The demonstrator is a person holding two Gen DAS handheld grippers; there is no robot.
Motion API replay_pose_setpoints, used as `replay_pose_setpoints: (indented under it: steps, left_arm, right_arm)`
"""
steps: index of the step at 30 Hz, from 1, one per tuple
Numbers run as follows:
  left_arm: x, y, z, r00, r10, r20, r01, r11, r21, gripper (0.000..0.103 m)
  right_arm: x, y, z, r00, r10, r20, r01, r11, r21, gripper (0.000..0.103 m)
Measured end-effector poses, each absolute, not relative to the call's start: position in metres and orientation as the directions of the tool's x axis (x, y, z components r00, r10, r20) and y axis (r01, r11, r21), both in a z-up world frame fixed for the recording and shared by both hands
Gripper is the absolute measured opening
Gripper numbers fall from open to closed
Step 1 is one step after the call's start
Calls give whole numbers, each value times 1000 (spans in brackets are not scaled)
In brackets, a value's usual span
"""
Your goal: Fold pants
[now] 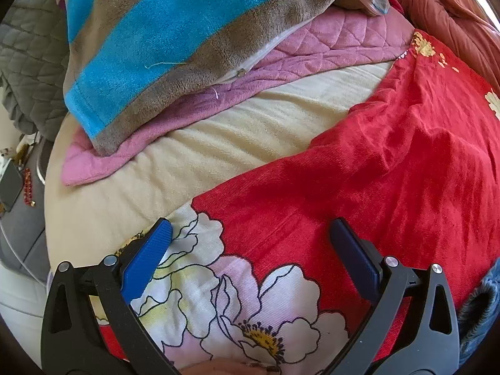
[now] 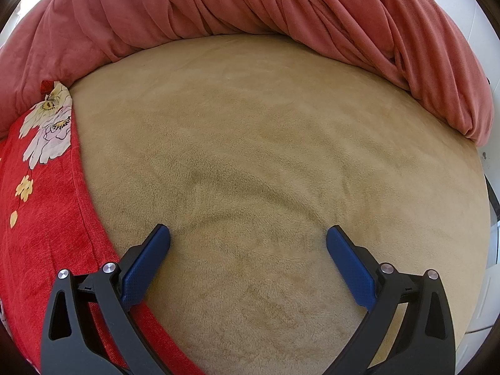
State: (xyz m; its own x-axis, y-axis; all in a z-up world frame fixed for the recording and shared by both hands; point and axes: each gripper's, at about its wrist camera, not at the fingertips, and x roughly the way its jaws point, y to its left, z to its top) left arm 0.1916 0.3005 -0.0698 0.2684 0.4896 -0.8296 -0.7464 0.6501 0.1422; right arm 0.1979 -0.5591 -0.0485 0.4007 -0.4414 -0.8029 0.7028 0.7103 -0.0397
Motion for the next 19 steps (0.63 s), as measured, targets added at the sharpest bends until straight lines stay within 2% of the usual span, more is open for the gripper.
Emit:
replay_pose_setpoints:
  steps: [19]
  left_arm:
    - [174,306,-72,281,480,-831,-751,649,120,95]
  right_arm:
    - [197,-559,-49,401,-441,-803,703,710,-39,99]
